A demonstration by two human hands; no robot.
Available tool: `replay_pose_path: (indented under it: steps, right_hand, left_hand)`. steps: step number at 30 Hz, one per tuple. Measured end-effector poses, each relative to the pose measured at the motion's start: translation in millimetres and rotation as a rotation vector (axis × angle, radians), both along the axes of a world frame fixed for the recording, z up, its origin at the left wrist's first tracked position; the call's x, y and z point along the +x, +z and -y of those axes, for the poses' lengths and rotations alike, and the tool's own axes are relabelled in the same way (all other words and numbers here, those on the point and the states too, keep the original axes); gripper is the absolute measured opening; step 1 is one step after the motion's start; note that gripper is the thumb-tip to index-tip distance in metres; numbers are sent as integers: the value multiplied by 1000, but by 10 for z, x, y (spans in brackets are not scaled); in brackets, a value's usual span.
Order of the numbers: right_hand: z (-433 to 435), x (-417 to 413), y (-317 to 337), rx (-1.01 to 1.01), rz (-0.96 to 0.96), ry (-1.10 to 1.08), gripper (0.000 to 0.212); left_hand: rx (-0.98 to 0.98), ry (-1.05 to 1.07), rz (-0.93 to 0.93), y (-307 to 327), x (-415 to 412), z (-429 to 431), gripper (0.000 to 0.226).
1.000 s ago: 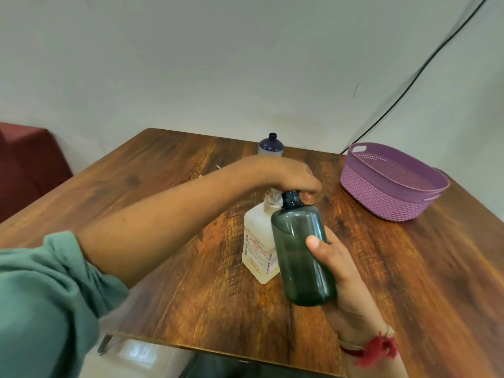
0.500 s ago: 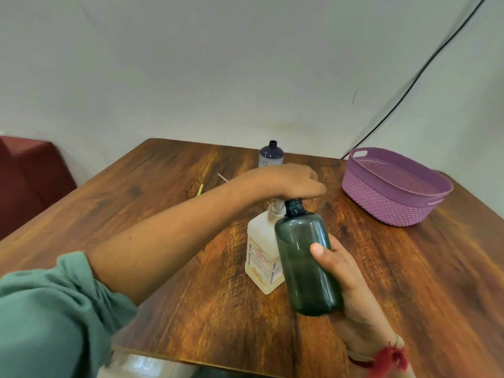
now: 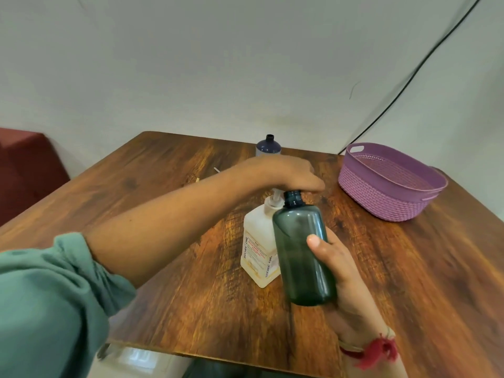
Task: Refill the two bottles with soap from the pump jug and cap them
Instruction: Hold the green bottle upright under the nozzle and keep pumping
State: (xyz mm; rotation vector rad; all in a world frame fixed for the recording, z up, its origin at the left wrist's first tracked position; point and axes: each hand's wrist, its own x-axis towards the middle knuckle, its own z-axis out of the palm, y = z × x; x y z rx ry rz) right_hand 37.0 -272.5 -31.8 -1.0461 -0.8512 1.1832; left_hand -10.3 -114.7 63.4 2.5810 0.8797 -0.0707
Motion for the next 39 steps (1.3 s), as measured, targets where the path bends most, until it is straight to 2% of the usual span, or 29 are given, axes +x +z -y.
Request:
replay_pose_path:
  steps: [3, 5, 11, 15, 19, 22, 24, 27, 29, 33, 35, 37, 39]
  right_hand:
    - [-17, -5, -31, -22, 25, -6, 90]
    - [-29, -12, -70, -22, 27, -8, 92]
    - [-35, 8, -72, 17, 11, -10, 92]
    - [-53, 2, -109, 13, 8, -10, 89]
    - [-33, 13, -139, 7, 4, -11, 90]
    - [-8, 26, -103, 22, -19, 3, 91]
    - [-4, 28, -90, 29, -21, 16, 90]
    - [-24, 26, -116, 4, -7, 5, 90]
    - [-26, 24, -134, -4, 3, 2, 89]
    - [-11, 25, -111, 2, -13, 7, 93]
    - [-6, 27, -73, 15, -25, 15, 94]
    - [-15, 32, -56, 26, -22, 20, 93]
    - [-19, 33, -88, 15, -10, 16, 93]
  left_hand:
    - [-151, 28, 90, -89, -33, 21, 27]
    - [-174, 41, 100, -121, -40, 35, 25]
    - [-118, -32, -31, -24, 40, 13, 29]
    - [-168, -1, 48, -96, 34, 19, 32]
    - [-69, -28, -38, -113, 31, 29, 24]
    - [8, -51, -105, -52, 49, 13, 32]
    - [9, -36, -65, -55, 44, 1, 35]
    - [-109, 23, 53, -138, 21, 0, 30]
    - [-142, 30, 61, -178, 24, 10, 31]
    - [-54, -17, -24, -111, 38, 13, 24]
    - [13, -32, -41, -49, 34, 2, 31]
    - [36, -19, -3, -57, 37, -19, 34]
    - [-27, 0, 48, -118, 37, -23, 27]
